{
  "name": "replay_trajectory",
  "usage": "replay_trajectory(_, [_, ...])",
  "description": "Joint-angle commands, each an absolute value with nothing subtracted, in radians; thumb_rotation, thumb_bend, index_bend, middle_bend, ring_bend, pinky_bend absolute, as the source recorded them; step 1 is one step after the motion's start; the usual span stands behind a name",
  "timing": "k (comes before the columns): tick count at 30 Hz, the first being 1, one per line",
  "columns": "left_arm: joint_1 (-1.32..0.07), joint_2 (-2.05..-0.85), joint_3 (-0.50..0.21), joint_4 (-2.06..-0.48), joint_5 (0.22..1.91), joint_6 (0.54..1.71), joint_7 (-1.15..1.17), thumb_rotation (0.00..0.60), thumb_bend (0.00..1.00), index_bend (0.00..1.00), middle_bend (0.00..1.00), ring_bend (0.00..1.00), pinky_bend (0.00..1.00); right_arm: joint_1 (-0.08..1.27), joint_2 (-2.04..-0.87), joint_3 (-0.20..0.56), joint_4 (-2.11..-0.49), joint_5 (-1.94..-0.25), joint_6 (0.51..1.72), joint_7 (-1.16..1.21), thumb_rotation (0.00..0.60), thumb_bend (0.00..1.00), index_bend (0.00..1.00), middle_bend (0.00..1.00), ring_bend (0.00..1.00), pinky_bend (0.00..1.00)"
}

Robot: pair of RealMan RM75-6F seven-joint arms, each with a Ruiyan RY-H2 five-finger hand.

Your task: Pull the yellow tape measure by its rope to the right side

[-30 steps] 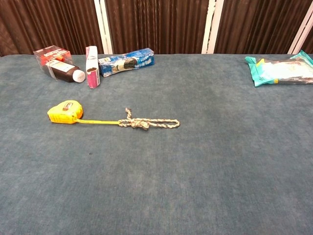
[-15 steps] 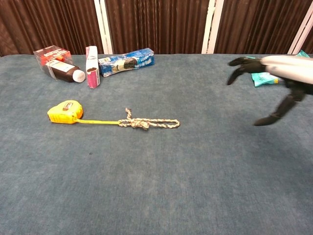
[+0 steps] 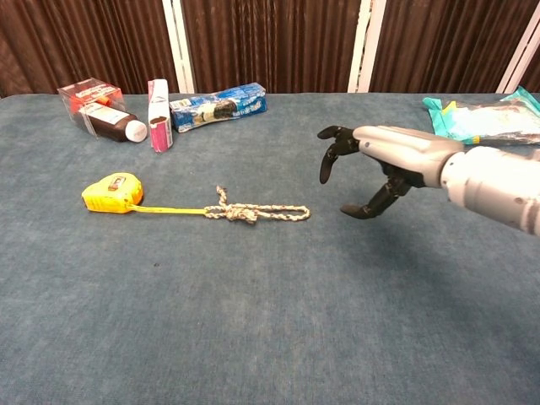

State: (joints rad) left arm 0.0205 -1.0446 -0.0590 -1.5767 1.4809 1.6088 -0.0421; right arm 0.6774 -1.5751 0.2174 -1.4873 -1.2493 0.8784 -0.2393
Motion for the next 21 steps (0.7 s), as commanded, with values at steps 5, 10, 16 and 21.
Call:
replay_trajectory(5, [0.027, -1.036, -0.058, -1.581, 1.477, 1.611, -0.053, 0.6, 0.4, 0.12, 0.0, 0.0, 0.17, 0.735, -1.659, 0.231, -1.369, -1.185, 0.842, -0.243, 0.6, 0.44, 0.48, 0.07, 0.03, 0.0])
replay_trajectory(10, [0.028, -1.037, -0.059, -1.578, 1.47, 1.606, -0.056, 0.6, 0.4, 0.12, 0.0, 0.0, 0.17, 0.768, -1.694, 0.24, -1.325, -1.155, 0.808, -0.229, 0.6, 0.44, 0.48, 0.07, 0.04, 0.0])
replay_trajectory(16, [0.031, -1.031, -0.062, -1.578, 1.461, 1.605, -0.065, 0.6, 0.4, 0.12, 0.0, 0.0, 0.17, 0.799, -1.727, 0.242, -1.296, -1.144, 0.79, -0.224, 0.6, 0.44, 0.48, 0.07, 0.04, 0.0])
replay_trajectory(21, [0.035, -1.024, -0.063, -1.574, 1.461, 1.608, -0.081, 0.6, 0.4, 0.12, 0.0, 0.0, 0.17, 0.821, -1.756, 0.236, -1.27, -1.12, 0.777, -0.241, 0.6, 0.44, 0.49, 0.07, 0.04, 0.0])
